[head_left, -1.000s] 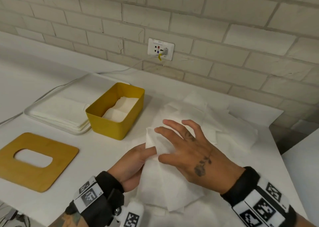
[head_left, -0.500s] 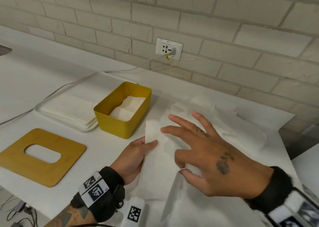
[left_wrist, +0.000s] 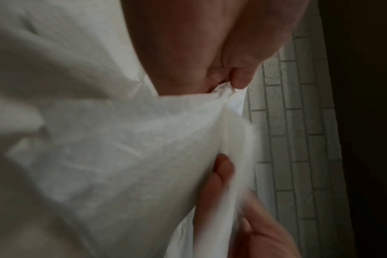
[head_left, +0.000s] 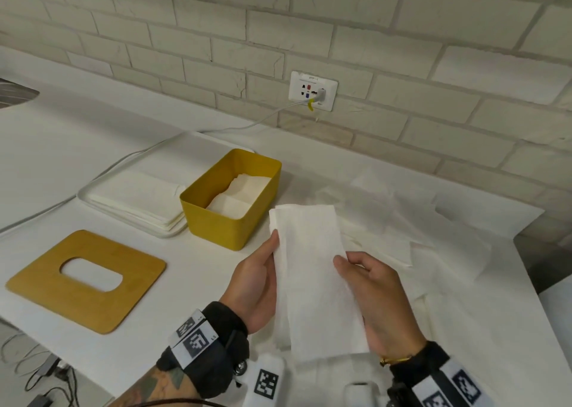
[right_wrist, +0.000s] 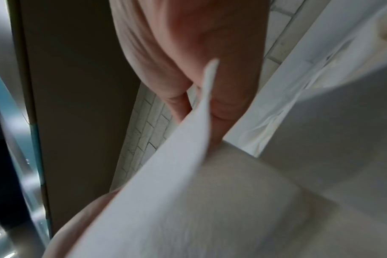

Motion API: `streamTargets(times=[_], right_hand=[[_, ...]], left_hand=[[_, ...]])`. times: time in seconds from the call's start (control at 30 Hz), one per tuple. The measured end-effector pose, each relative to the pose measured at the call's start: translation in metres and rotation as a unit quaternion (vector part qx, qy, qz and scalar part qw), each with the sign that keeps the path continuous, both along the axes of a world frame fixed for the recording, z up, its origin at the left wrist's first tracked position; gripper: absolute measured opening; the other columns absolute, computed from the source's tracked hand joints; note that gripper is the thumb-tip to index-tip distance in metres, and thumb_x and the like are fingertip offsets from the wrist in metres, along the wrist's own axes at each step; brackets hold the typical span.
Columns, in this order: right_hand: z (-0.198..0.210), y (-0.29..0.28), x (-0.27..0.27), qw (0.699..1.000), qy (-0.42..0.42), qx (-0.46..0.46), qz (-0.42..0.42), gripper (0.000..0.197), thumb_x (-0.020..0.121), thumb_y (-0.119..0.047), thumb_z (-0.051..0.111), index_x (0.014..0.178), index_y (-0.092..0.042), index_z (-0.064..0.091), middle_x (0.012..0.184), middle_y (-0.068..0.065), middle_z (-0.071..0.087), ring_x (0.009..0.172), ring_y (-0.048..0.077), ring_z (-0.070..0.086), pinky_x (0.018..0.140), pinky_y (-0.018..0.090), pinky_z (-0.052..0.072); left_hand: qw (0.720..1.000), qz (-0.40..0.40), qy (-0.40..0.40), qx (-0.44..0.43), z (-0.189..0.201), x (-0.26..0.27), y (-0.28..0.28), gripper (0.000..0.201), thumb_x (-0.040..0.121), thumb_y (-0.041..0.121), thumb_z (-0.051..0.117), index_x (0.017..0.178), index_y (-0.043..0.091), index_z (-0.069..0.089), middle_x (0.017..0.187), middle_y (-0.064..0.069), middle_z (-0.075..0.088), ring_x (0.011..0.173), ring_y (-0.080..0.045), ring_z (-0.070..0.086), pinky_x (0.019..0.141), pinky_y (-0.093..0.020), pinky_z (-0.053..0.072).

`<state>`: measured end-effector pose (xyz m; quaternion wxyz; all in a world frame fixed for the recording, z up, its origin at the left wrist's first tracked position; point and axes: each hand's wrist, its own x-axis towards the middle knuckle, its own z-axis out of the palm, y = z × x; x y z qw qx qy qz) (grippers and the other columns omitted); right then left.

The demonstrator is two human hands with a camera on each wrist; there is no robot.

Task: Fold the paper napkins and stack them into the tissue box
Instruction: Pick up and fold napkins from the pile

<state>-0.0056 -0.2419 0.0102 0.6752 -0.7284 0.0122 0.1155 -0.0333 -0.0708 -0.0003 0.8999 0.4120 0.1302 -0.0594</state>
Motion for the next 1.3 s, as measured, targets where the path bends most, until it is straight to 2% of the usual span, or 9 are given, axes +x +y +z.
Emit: streamTargets(times=[0.2,0.3,0.5,0.6,0.73,0.97,1.07,1.17,1.3], right_hand=[[-0.009,0.000,0.005,1.000,-0.013,-0.014,-0.008,0.010,0.096,-0.021,0.068,0.095,-0.015,0.076,0.096,0.003,0.078,0.101,0.024,0.071,0.103,0.051,0.051],[-0.010,0.002,0.007,1.000,-0.019,-0.017,-0.018,0.011,0.097,-0.022,0.067,0.096,-0.015,0.075,0.094,0.000,0.078,0.101,0.021,0.071,0.098,0.042,0.054],[-0.017,0.009,-0.002,0.999,-0.023,-0.001,-0.037,0.009,0.095,-0.026,0.070,0.100,-0.018,0.072,0.096,-0.002,0.078,0.097,0.019,0.073,0.090,0.038,0.059],[-0.014,0.000,0.000,0.996,-0.062,-0.048,-0.041,0.029,0.084,-0.035,0.081,0.108,-0.028,0.066,0.105,-0.008,0.071,0.100,0.011,0.068,0.086,0.026,0.055],[-0.008,-0.007,0.005,0.990,0.036,0.020,0.134,0.036,0.089,-0.021,0.078,0.123,-0.017,0.066,0.116,0.002,0.075,0.108,0.020,0.072,0.097,0.041,0.056],[-0.026,0.001,-0.003,0.979,0.056,0.029,0.191,0.034,0.091,-0.015,0.074,0.123,-0.007,0.069,0.120,0.008,0.074,0.113,0.026,0.070,0.103,0.050,0.053],[-0.037,-0.005,-0.017,0.964,0.093,0.009,0.250,0.030,0.095,-0.007,0.068,0.124,-0.002,0.066,0.111,0.009,0.075,0.096,0.025,0.075,0.083,0.037,0.062],[-0.030,-0.028,-0.028,0.937,0.133,-0.040,0.321,0.016,0.098,0.000,0.061,0.113,0.002,0.063,0.097,0.020,0.074,0.073,0.025,0.073,0.067,0.030,0.061],[-0.003,-0.070,-0.007,0.973,0.063,-0.136,0.174,0.010,0.094,-0.011,0.067,0.099,-0.002,0.070,0.087,0.015,0.076,0.062,0.020,0.068,0.055,0.030,0.049]], left_hand=[[1.000,0.004,0.009,0.009,0.001,0.002,-0.001,0.047,0.107,0.048,0.036,0.134,0.020,0.062,0.131,-0.010,0.070,0.123,-0.030,0.066,0.116,-0.055,0.039],[1.000,0.000,-0.003,0.019,0.004,0.001,-0.003,0.048,0.104,0.051,0.039,0.132,0.020,0.063,0.129,-0.009,0.071,0.121,-0.028,0.067,0.112,-0.052,0.043],[0.998,-0.016,-0.003,0.069,0.003,0.001,-0.004,0.032,0.104,0.027,0.051,0.130,0.011,0.063,0.121,-0.011,0.075,0.111,-0.029,0.072,0.096,-0.046,0.054],[0.997,-0.009,-0.016,0.075,0.004,-0.001,-0.002,0.029,0.104,0.027,0.051,0.128,0.016,0.064,0.119,-0.009,0.076,0.108,-0.028,0.073,0.092,-0.046,0.058],[0.995,-0.022,-0.050,0.087,0.013,-0.004,0.002,0.036,0.100,0.029,0.053,0.131,0.016,0.063,0.123,-0.009,0.074,0.112,-0.029,0.072,0.091,-0.045,0.060],[0.993,-0.016,-0.043,0.108,0.010,0.002,0.010,0.036,0.098,0.029,0.056,0.127,0.009,0.066,0.119,-0.017,0.074,0.105,-0.034,0.073,0.081,-0.044,0.064],[0.994,0.046,-0.030,0.097,0.003,0.005,0.019,0.029,0.100,0.030,0.056,0.121,0.016,0.068,0.112,-0.010,0.077,0.094,-0.025,0.076,0.070,-0.037,0.064],[0.994,0.067,-0.016,0.082,-0.001,0.003,0.031,0.026,0.100,0.030,0.056,0.117,0.021,0.073,0.114,-0.007,0.077,0.095,-0.022,0.077,0.075,-0.037,0.064],[0.995,0.074,0.004,0.070,-0.007,-0.004,0.038,0.024,0.100,0.028,0.056,0.111,0.022,0.077,0.109,-0.006,0.078,0.091,-0.022,0.077,0.073,-0.040,0.065]])
